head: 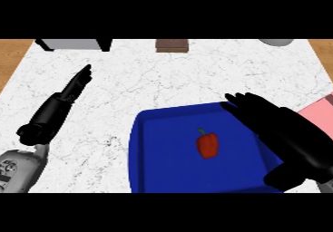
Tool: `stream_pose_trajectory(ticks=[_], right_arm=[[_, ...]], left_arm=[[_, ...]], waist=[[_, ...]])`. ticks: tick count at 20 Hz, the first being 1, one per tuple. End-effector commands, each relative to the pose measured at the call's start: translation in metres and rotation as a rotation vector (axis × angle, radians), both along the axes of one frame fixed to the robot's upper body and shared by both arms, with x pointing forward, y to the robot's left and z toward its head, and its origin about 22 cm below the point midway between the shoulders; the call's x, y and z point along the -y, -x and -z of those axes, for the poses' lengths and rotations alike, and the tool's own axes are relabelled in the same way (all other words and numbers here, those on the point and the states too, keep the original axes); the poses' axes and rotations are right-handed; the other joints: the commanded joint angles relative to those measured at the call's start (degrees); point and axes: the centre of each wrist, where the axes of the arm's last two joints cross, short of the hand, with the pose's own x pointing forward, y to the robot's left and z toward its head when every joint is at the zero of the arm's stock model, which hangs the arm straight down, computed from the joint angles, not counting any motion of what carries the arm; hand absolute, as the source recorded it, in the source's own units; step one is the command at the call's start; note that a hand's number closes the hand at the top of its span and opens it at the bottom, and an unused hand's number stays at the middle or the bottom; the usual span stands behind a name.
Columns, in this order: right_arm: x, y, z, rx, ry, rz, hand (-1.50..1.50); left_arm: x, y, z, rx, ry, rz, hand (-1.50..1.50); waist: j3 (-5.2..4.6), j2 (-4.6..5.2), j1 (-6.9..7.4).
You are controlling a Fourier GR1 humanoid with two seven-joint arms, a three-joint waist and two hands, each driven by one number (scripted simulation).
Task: Pick the bell pepper from the tray and place it in the cardboard box
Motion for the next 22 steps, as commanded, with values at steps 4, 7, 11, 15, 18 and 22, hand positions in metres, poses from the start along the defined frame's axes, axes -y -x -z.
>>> stream_pose_trajectory(ticks=[4,7,11,15,18,22], right_arm=[[-0.077,0.027,-0.006,-0.022,0.228,0.022,-1.50],[-0.102,0.035,0.002,-0.073,0.270,0.055,-1.50],[-0.112,0.012,0.014,-0.127,0.271,0.110,-1.50],[-0.116,0.011,0.025,-0.172,0.267,0.117,-1.50],[-0.135,0.022,0.042,-0.133,0.285,0.152,-1.50],[-0.129,0.008,0.056,-0.093,0.332,0.181,-1.50]], left_arm=[[-0.002,0.003,0.009,0.002,-0.013,0.004,0.00],[0.007,0.007,0.006,-0.011,-0.002,0.007,0.00],[0.011,-0.009,0.000,-0.007,-0.006,0.000,0.00],[0.012,0.004,0.002,-0.009,0.003,-0.004,0.00],[0.007,-0.003,-0.006,0.010,0.008,-0.011,0.00],[-0.005,0.004,0.002,0.001,-0.011,-0.008,0.00]], waist=[[-0.03,-0.03,0.07],[0.05,-0.11,-0.27],[0.12,0.14,-0.63],[0.15,0.07,-0.45],[0.15,0.06,-0.56],[0.16,0.10,-0.44]])
